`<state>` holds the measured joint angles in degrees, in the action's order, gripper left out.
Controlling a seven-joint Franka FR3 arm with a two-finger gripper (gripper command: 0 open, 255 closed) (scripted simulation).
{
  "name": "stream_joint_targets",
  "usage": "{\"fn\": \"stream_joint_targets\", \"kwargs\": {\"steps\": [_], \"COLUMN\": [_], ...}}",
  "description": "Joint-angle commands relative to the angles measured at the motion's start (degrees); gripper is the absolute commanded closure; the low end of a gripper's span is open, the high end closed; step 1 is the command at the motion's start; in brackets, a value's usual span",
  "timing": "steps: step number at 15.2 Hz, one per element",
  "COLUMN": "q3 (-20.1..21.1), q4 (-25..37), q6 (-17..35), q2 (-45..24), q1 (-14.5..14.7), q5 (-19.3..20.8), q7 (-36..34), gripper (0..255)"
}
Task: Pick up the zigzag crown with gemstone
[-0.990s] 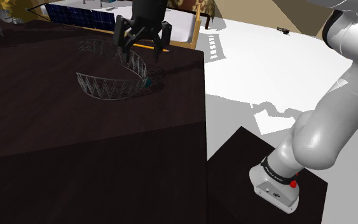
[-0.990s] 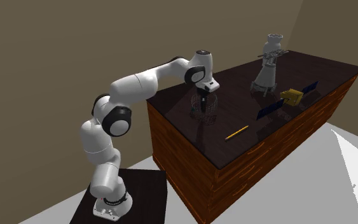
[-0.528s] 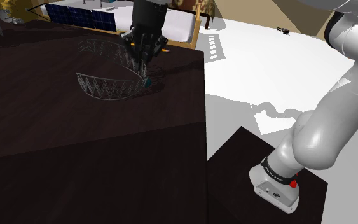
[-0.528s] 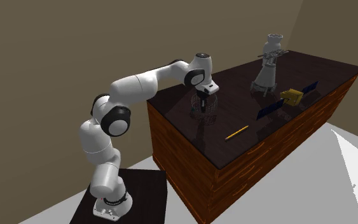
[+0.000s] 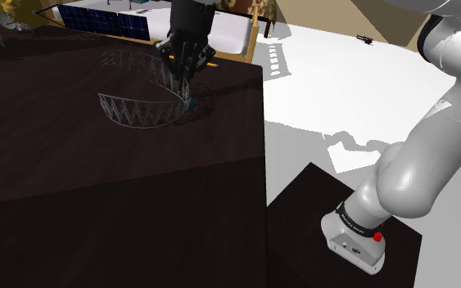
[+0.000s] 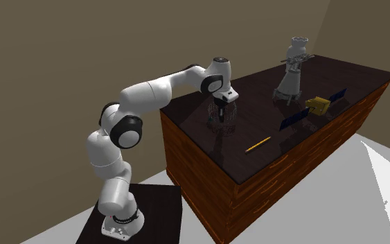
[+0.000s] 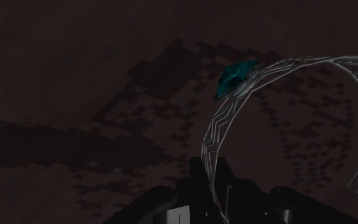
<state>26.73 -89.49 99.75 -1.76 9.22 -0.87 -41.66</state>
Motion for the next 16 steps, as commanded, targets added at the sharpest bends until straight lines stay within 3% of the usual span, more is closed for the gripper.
{"fn": "stream_joint_targets", "kwargs": {"steps": [1, 14, 16], "q3": [0.1, 0.9, 0.9], "q4": [1.7, 18.3, 18.6], "q6": [-1.3, -13.2, -13.4], "q2": [-0.4, -5.7, -5.8], "q1": [0.1, 1.6, 1.7], "q5": [0.2, 3.0, 3.0], "q7": [-0.1, -1.9, -1.9], "gripper": [255, 255, 255]}}
